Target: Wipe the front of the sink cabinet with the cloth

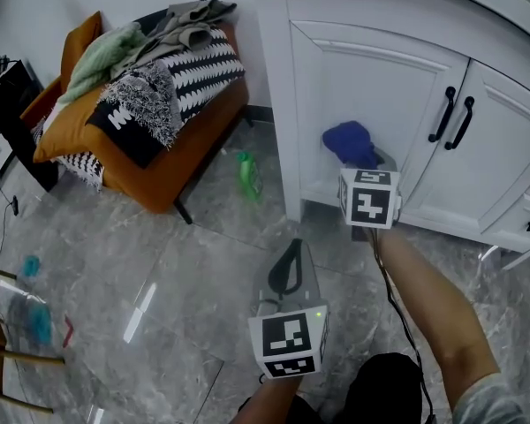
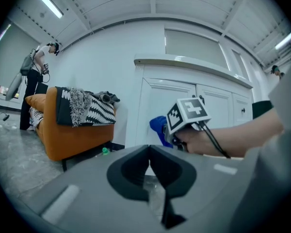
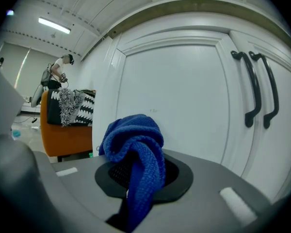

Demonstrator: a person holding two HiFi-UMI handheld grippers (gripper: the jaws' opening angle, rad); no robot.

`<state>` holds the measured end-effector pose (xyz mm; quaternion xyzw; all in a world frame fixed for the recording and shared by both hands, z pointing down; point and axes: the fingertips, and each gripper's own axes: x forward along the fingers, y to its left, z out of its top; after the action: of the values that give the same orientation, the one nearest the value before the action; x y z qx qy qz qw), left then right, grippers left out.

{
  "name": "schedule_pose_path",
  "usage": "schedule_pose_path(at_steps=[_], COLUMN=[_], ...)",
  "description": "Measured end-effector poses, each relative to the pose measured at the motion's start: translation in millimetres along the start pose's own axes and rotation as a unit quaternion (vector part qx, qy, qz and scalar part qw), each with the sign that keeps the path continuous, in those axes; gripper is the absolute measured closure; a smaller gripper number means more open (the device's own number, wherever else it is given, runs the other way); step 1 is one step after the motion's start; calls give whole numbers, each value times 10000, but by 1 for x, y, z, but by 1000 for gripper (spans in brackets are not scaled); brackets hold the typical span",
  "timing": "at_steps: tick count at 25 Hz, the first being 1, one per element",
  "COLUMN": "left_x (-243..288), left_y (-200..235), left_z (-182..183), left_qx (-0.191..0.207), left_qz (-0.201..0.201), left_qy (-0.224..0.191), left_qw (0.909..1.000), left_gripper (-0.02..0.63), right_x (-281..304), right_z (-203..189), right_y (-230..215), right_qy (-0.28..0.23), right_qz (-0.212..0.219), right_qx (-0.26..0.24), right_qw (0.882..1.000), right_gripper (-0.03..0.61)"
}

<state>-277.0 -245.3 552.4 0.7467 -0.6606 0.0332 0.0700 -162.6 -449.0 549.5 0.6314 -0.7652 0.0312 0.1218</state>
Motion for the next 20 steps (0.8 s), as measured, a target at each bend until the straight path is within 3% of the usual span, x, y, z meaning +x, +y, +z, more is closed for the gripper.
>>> schedule_pose_path(at_steps=[10,15,20], left_x=[-1,1,5], left_y=[5,0,-19], left_z=[8,11,17], left_qx=[41,55,159], left_qz=[65,77,-11], left_qy=[-96,-123,-209], left_qw=[9999,9999,9997], left_gripper=[603,603,603], right_x=[13,12,-3], right_z=[7,9,23], right_y=[35,37,11], right_qy=[385,518,301], right_qz=[459,663,628], right_qx=[-19,254,729], right_qw=[9982,9961,9949], right_gripper=[515,514,511])
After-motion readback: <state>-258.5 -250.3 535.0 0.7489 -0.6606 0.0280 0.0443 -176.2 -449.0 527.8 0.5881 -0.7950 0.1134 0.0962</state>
